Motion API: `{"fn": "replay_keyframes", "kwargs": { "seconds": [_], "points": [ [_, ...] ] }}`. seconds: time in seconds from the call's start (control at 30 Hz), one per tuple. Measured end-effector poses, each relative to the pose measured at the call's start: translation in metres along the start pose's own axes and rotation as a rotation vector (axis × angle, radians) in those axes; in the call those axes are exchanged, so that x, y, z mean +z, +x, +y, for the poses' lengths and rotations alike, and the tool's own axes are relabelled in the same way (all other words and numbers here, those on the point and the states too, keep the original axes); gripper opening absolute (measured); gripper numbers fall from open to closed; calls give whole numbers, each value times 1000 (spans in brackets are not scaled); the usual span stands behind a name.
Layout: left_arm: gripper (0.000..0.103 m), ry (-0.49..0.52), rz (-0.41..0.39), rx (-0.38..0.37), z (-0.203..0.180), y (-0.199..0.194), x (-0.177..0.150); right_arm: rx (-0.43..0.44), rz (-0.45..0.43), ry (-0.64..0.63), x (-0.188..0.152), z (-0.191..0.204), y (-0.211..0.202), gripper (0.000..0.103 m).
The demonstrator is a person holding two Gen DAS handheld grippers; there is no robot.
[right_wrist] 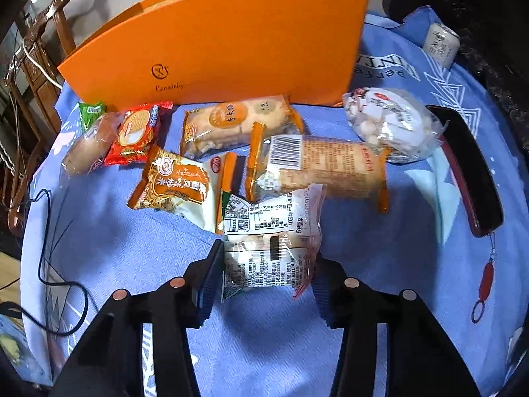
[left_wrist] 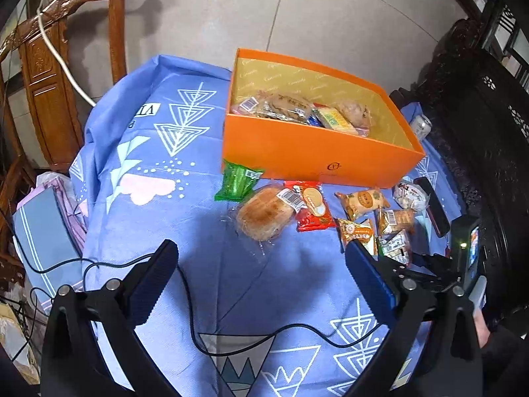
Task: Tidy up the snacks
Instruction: 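Grasp a white printed snack bag with the right tool while the left tool grasps a barcoded bread bag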
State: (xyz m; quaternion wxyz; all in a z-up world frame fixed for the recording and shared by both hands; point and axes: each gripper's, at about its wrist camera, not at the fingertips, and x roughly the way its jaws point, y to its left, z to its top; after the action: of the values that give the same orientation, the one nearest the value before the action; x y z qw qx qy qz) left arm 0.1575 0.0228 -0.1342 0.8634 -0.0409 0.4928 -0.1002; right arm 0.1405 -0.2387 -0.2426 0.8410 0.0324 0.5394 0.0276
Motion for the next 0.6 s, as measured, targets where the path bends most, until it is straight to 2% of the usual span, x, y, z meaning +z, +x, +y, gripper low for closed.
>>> {"fn": "replay_keyframes", "kwargs": {
  "seconds": [0.3, 0.6],
  "points": [
    [99, 67, 55, -15, -10, 38, 2, 62, -34, 54, -11, -2, -28, 47],
    [99, 308, 60, -17, -21, 107, 8, 98, -17, 104, -14, -2, -40, 47]
  ]
}}
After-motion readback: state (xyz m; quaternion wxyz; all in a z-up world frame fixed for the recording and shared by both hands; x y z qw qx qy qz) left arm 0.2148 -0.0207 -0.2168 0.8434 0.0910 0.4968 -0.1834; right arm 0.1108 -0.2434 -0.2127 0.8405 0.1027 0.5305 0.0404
